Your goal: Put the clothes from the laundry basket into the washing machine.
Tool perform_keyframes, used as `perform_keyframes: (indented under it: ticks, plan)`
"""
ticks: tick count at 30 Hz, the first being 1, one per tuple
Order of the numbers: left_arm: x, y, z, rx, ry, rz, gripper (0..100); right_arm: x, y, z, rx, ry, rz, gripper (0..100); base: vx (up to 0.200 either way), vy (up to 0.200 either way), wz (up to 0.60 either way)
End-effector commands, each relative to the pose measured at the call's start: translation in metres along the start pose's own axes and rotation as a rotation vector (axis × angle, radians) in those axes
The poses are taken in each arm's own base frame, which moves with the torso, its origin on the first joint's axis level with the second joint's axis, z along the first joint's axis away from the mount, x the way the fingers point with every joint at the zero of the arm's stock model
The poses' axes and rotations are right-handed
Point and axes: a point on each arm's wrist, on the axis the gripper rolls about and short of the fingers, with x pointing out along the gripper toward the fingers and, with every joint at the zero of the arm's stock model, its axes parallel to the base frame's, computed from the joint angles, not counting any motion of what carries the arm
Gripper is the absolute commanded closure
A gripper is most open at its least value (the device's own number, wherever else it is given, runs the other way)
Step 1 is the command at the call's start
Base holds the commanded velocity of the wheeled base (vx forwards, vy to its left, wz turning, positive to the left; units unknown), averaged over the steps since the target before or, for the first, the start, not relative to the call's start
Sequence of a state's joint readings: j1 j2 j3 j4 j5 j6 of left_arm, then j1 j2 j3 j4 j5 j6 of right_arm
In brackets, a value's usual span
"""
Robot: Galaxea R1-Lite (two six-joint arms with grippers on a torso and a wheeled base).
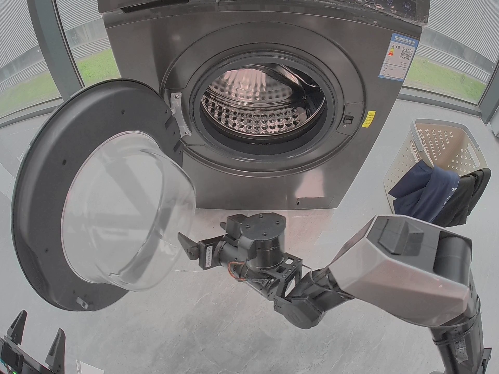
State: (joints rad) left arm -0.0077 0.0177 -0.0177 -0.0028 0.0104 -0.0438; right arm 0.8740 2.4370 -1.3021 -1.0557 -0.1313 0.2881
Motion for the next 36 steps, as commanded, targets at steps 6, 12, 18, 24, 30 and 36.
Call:
perform_keyframes:
  ticks: [6, 12, 18, 24, 30, 36]
  plan:
    - [0.001, 0.0, -0.005, -0.001, 0.009, 0.001, 0, 0.02, 0.004, -0.009, 0.013, -0.069, 0.0, 0, 0.0, 0.0, 0.0]
    - [0.001, 0.0, -0.005, -0.001, 0.009, 0.001, 0, -0.017, -0.018, 0.026, 0.003, -0.087, -0.063, 0, 0.0, 0.0, 0.0]
    - [0.001, 0.0, -0.005, -0.004, 0.009, 0.001, 0, -0.105, -0.052, 0.074, -0.127, -0.158, -0.148, 0, 0.0, 0.0, 0.0]
    - [0.001, 0.0, -0.005, -0.004, 0.009, -0.001, 0, -0.224, -0.088, 0.097, -0.159, -0.163, -0.27, 0, 0.0, 0.0, 0.0]
    - [0.001, 0.0, -0.005, -0.002, 0.011, -0.002, 0, -0.313, -0.095, 0.097, -0.158, -0.204, -0.397, 0, 0.0, 0.0, 0.0]
    - [0.001, 0.0, -0.005, -0.005, 0.01, -0.001, 0, -0.362, -0.091, 0.096, -0.198, -0.269, -0.493, 0, 0.0, 0.0, 0.0]
